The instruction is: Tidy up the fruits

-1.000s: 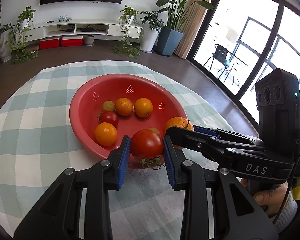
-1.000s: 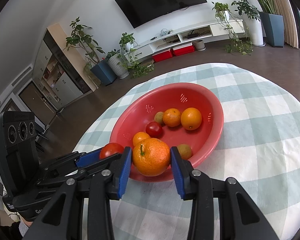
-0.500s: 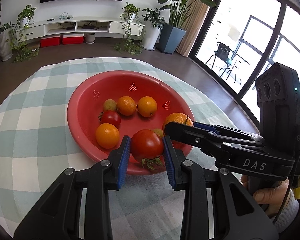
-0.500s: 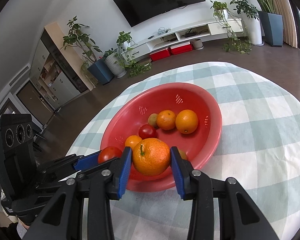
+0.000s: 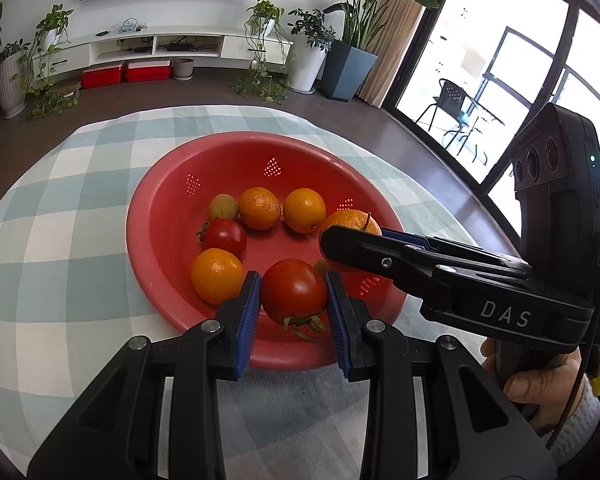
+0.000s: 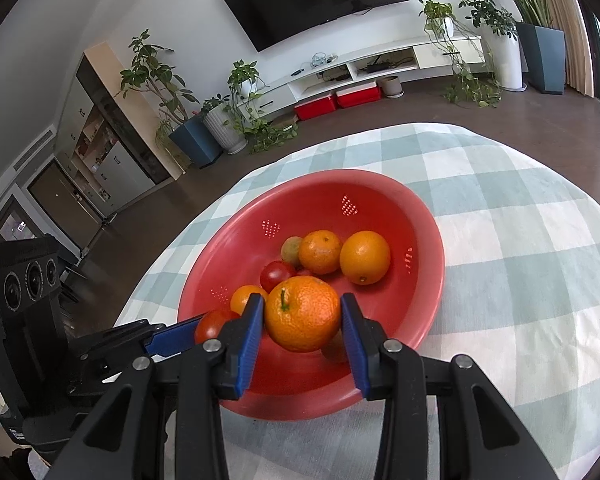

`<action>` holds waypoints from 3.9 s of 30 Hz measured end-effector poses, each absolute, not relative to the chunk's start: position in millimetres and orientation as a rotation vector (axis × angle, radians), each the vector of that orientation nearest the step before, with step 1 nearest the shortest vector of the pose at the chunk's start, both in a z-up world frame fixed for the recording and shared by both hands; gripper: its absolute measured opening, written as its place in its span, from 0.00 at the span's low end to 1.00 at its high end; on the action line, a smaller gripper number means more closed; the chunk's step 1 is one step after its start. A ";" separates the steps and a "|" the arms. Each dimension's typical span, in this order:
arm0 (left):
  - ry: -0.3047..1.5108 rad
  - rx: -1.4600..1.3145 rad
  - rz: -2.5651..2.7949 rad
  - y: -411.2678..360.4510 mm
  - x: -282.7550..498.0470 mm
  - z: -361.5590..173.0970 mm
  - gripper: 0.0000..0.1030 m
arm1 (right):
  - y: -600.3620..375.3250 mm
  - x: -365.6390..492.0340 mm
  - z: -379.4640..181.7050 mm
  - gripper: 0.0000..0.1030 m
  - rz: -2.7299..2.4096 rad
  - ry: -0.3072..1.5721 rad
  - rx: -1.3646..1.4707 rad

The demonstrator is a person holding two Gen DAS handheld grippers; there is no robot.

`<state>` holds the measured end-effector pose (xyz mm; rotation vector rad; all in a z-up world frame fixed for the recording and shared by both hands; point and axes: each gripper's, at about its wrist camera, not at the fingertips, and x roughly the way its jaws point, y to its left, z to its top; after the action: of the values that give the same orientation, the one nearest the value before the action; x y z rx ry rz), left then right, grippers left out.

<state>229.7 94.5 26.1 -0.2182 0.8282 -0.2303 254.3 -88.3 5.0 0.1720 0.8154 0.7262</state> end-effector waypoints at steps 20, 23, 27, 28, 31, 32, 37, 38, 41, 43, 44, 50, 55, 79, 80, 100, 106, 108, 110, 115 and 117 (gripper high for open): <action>0.816 -0.204 -0.224 94.2 241.0 21.4 0.29 | -70.6 249.7 20.4 0.40 0.722 0.808 0.115; 0.813 -0.198 -0.220 93.5 242.1 20.7 0.29 | -70.5 248.9 22.5 0.40 0.719 0.807 0.116; 0.810 -0.190 -0.218 92.4 243.1 19.7 0.29 | -69.6 248.5 25.0 0.41 0.714 0.804 0.108; 0.810 -0.191 -0.218 92.4 243.1 19.7 0.29 | -69.1 250.7 25.8 0.41 0.713 0.803 0.106; 0.808 -0.190 -0.216 93.2 244.8 18.3 0.29 | -68.6 252.6 27.2 0.41 0.709 0.800 0.105; 0.809 -0.190 -0.215 93.2 244.7 17.9 0.30 | -69.0 253.0 27.8 0.41 0.709 0.800 0.107; 0.805 -0.189 -0.212 93.6 245.6 17.7 0.30 | -67.6 255.4 28.7 0.41 0.707 0.799 0.103; 0.807 -0.190 -0.211 93.6 245.7 17.6 0.30 | -67.9 255.7 28.5 0.41 0.706 0.799 0.103; 0.804 -0.190 -0.210 94.0 245.4 17.2 0.30 | -68.1 255.6 29.1 0.41 0.708 0.798 0.109; 0.798 -0.186 -0.209 93.6 244.8 17.8 0.38 | -68.2 256.3 29.5 0.41 0.707 0.798 0.112; 0.794 -0.179 -0.203 93.2 244.4 18.1 0.48 | -68.4 256.9 30.2 0.41 0.706 0.797 0.114; 0.785 -0.165 -0.190 93.2 245.0 17.7 0.58 | -69.7 256.7 30.7 0.41 0.702 0.792 0.123; 0.777 -0.141 -0.183 89.7 245.0 16.9 0.64 | -72.6 253.7 30.4 0.41 0.697 0.786 0.130; 0.664 -0.025 -0.094 66.7 193.2 37.7 0.87 | -120.4 177.6 53.4 0.45 0.642 0.671 0.134; 0.651 -0.011 -0.087 64.0 186.9 40.8 0.87 | -123.0 170.7 54.4 0.46 0.638 0.664 0.136; 0.542 0.018 -0.087 17.7 81.9 80.9 0.97 | -168.9 76.5 78.9 0.51 0.598 0.548 0.170; 0.535 0.027 -0.079 8.9 62.5 84.4 0.98 | -177.2 63.3 78.6 0.51 0.600 0.538 0.187; 0.535 0.029 -0.078 8.3 61.2 84.8 0.98 | -178.3 61.8 78.4 0.51 0.599 0.537 0.188; 0.533 0.032 -0.076 6.7 58.6 85.6 0.99 | -179.3 60.1 78.4 0.51 0.599 0.536 0.189; 0.526 0.051 -0.069 0.3 47.3 87.9 0.99 | -184.6 49.3 77.4 0.51 0.593 0.526 0.191; 0.528 0.053 -0.073 -1.9 43.6 88.5 0.99 | -186.7 46.4 76.5 0.51 0.591 0.526 0.194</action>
<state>43.6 -1.9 88.5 0.0529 0.5276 -0.0729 46.4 -186.7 76.5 0.1936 0.5261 0.5909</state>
